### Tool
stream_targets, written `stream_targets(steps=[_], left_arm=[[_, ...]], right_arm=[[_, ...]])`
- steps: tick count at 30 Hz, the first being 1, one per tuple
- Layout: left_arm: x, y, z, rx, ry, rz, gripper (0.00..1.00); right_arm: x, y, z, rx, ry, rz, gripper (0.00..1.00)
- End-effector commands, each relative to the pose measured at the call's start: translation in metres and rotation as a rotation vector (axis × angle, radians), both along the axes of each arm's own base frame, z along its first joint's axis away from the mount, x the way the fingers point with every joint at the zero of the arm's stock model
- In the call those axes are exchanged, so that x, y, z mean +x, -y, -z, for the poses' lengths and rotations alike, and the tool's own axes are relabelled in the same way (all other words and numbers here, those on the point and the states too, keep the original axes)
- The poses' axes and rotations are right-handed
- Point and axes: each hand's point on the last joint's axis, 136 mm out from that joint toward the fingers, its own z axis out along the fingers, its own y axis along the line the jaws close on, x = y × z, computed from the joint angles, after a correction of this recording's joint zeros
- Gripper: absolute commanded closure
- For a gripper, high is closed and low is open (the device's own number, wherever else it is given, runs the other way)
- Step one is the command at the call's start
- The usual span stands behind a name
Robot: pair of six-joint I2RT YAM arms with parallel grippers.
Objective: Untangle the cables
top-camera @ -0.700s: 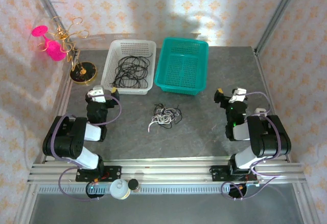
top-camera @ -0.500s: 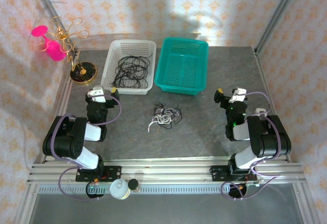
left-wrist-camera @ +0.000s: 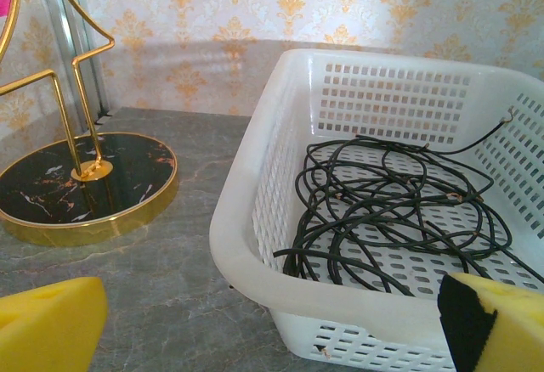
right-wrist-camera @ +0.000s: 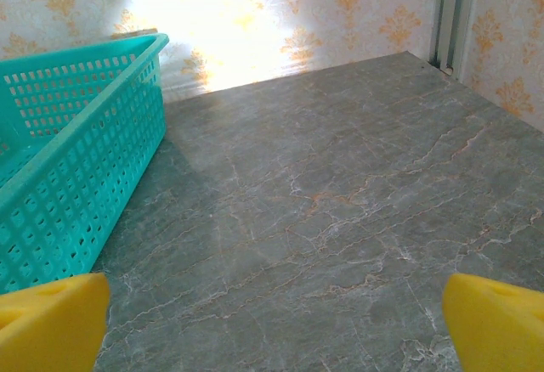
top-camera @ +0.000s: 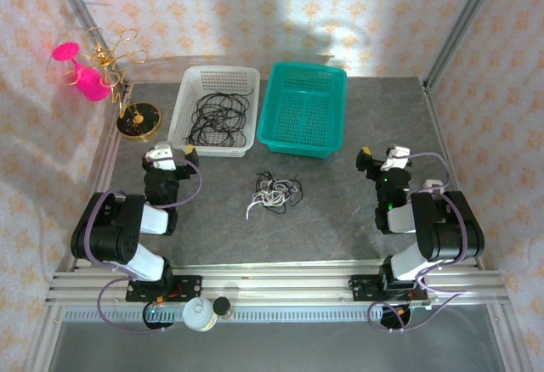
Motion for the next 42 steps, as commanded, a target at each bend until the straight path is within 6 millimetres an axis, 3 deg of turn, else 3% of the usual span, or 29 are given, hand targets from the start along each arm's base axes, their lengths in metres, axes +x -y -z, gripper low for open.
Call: stream_targets(steps=[1, 18, 22, 32, 36, 37, 40, 42], left_arm=[[-0.002, -0.001, -0.002, -0.001, 0.018, -0.005, 0.01], [-0.001, -0.005, -0.002, -0.018, 0.018, -0.009, 0.01], [-0.001, -0.005, -0.002, -0.019, 0.02, -0.01, 0.01], [-0.032, -0.014, -0.032, -0.027, 0.091, -0.11, 0.07], [-0.035, -0.01, -0.036, -0.09, 0.041, -0.117, 0.12], [-0.033, -0.001, -0.037, -0.074, 0.004, -0.077, 0.2], [-0.037, 0.011, -0.041, -0.078, -0.086, -0.062, 0.22], [-0.043, 0.019, -0.047, -0.104, -0.085, -0.036, 0.23]], right_arm=[[0.002, 0.002, -0.007, -0.006, 0.024, 0.015, 0.01], [0.002, 0.002, -0.009, -0.006, 0.029, 0.013, 0.01], [-0.003, -0.009, -0.012, -0.024, 0.049, -0.049, 0.01], [-0.007, -0.002, -0.044, -0.004, 0.036, 0.02, 0.0], [-0.014, 0.0, -0.067, 0.163, 0.038, 0.055, 0.02], [-0.015, -0.009, -0.068, 0.191, 0.01, 0.004, 0.05], [-0.016, -0.02, -0.06, 0.36, -0.09, -0.018, 0.11], [-0.017, -0.043, -0.055, 0.454, -0.16, -0.114, 0.22]])
